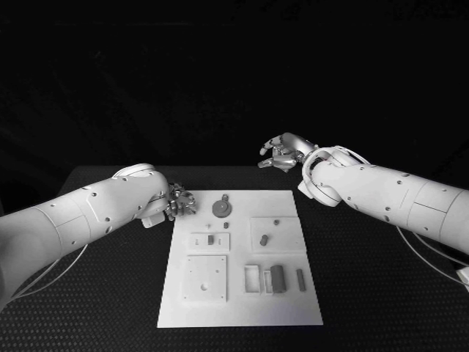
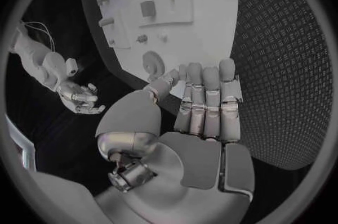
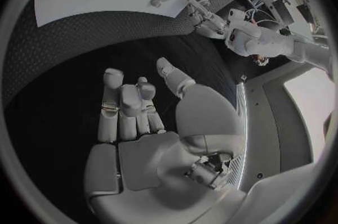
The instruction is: Assemble the parts on the task board
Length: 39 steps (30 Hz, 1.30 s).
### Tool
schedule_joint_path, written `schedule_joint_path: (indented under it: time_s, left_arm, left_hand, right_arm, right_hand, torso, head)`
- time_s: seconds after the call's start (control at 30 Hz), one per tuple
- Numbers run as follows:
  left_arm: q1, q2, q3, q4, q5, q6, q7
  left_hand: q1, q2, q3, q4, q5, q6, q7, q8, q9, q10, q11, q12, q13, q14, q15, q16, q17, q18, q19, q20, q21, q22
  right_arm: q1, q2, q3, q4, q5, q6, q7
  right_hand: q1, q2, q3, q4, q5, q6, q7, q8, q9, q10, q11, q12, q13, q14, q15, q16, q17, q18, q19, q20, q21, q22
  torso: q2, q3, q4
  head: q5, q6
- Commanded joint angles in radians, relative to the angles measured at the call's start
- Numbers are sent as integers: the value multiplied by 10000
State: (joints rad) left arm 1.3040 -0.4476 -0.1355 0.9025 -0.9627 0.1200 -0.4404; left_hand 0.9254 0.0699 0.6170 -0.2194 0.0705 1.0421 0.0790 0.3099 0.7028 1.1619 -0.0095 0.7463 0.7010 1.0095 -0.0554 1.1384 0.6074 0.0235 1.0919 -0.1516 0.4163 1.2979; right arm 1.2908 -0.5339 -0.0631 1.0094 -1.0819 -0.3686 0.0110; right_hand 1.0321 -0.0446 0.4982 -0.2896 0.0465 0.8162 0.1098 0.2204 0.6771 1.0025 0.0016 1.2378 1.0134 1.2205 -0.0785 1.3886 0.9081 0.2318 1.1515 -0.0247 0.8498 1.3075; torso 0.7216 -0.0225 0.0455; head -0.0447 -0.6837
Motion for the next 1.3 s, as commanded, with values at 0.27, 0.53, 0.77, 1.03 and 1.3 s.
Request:
schedule_joint_path:
  time_s: [0.27, 0.53, 0.77, 1.03, 1.3]
  left_arm:
    - [325, -1211, 7, 2119, 580, -617, -422]
    - [314, -1814, -61, 3247, 580, -889, -573]
    - [275, -1993, -293, 3811, 443, -973, -626]
    - [199, -2025, -511, 4009, 14, -937, -722]
    - [95, -2092, -674, 4182, -301, -826, -815]
  left_hand:
    - [83, -62, 21, -20, 119, 227, -47, 144, -8, 479, -221, -140, -86, 187, -8, 47, -35, 185, 140, -23, 22, 55]
    - [61, -117, 23, 8, 244, 322, -83, 160, -44, 647, -258, -232, -130, 310, -31, 37, -64, 189, 194, -41, 3, 87]
    - [52, -156, 16, -2, 360, 382, -109, 171, -66, 768, -284, -265, -133, 405, -54, 47, -74, 197, 268, -62, 7, 114]
    - [38, -177, 10, 10, 399, 439, -131, 187, -78, 847, -307, -278, -124, 472, -71, 61, -75, 202, 325, -79, 12, 134]
    - [34, -142, 19, 13, 450, 441, -135, 181, -90, 871, -313, -290, -119, 496, -84, 64, -75, 204, 349, -87, 10, 143]
  right_arm:
    - [-1, -13, 5, -102, -51, 113, 72]
    - [-7, 33, 4, -234, -47, 88, 103]
    - [-11, -1, 4, -226, -47, 85, 94]
    - [-11, -16, 4, -202, -47, 89, 88]
    - [-11, -47, 4, -200, -51, 82, 85]
  right_hand:
    - [45, 21, -73, 2, 9, 470, 364, -52, -14, -428, 316, 67, -16, -69, 19, -25, -4, 300, -32, 8, -54, 125]
    - [10, 9, -94, 9, 9, 471, 365, -58, -15, -432, 317, 66, -20, -74, 20, -31, -7, 300, -36, 13, -61, 125]
    - [-14, -3, -107, 10, 9, 471, 366, -64, -16, -437, 318, 62, -24, -81, 21, -37, -9, 300, -43, 17, -69, 124]
    - [-20, -2, -109, 10, 9, 472, 366, -67, -17, -438, 318, 61, -27, -82, 21, -38, -10, 300, -43, 18, -72, 124]
    - [-20, 0, -109, 9, 9, 474, 366, -69, -17, -439, 318, 61, -28, -82, 21, -39, -11, 300, -43, 17, -74, 124]
  torso:
    - [-4, 3, 10]
    - [17, -10, -16]
    - [14, -10, -18]
    - [16, -17, -16]
    - [17, -13, -30]
  head:
    - [51, 6]
    - [91, -30]
    - [126, -75]
    - [140, -124]
    - [153, -203]
